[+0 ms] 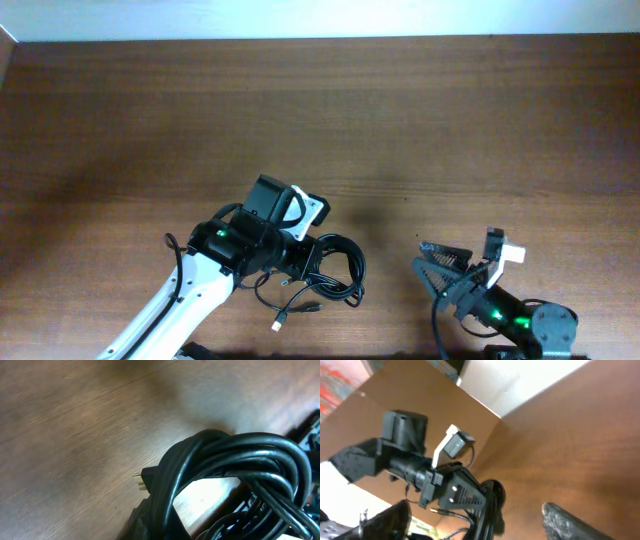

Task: Untangle cables
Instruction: 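Reach the right gripper toward the cable held by the left gripper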

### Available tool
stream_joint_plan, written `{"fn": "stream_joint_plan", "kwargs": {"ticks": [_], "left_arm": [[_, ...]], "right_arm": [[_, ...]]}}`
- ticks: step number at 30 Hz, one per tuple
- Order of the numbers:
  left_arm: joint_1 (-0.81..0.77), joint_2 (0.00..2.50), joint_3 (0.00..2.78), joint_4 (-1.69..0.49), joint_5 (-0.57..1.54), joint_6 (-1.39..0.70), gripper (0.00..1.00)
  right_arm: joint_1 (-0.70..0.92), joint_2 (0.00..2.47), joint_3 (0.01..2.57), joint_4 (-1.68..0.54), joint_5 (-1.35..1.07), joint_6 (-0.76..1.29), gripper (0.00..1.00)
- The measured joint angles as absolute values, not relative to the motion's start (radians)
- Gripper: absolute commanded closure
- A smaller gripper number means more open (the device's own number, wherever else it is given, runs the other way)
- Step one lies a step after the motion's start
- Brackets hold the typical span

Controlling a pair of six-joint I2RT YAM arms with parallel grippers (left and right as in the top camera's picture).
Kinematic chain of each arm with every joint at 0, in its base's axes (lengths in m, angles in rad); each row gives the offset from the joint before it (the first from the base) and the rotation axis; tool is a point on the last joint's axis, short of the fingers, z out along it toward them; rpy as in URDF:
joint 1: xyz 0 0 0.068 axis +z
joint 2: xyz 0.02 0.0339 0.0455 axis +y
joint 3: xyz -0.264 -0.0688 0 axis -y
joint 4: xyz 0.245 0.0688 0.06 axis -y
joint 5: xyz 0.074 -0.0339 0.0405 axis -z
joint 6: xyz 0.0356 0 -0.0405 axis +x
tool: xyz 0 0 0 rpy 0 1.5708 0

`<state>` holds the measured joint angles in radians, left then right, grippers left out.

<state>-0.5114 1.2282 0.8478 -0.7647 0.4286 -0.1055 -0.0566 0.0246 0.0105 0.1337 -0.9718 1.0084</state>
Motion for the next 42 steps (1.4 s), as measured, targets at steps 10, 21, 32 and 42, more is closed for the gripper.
{"fn": "stream_joint_plan", "kwargs": {"ticks": [10, 21, 32, 42], "left_arm": [[-0.493, 1.228, 0.847, -0.62, 0.429, -0.07, 1.0], [-0.354, 1.227, 0.847, -0.62, 0.347, -0.396, 1.0], [-0.348, 1.227, 0.847, -0.62, 0.488, -0.477, 1.0], [-0.374, 1.21, 0.847, -0.628, 0.363, -0.464, 1.0]], "right_arm": [[-0.057, 0.357, 0.289, -0.047, -0.85, 0.84, 0.26], [0.287, 0.99, 0.902, -0.749, -0.701, 0.339, 0.23], [0.686, 1.168, 0.902, -0.546, -0.234, 0.298, 0.89], [0.739, 1.135, 0.9, -0.547, -0.276, 0.342, 0.96]]}}
